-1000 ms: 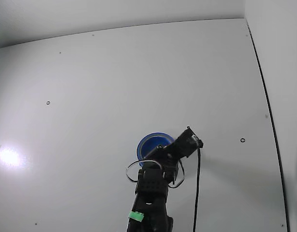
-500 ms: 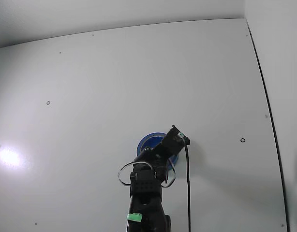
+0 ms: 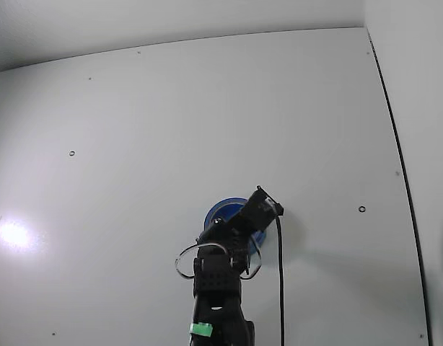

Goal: Grasp a block and put it in the bin.

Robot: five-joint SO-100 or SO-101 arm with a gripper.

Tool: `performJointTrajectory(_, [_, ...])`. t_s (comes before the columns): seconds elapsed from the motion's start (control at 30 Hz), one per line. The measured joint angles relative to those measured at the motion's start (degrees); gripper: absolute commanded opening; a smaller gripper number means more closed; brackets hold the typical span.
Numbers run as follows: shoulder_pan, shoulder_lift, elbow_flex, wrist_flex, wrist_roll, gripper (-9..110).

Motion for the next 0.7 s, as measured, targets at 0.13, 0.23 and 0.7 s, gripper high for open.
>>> performJointTrajectory(0.13, [0.00,11.16,0.00,0.00,0.00,0])
performJointTrajectory(0.23, [0.00,22.32,0.00,0.70,0.00,0])
performJointTrajectory(0.7, [-0.09,39.90,0.00,10.11,8.35,0])
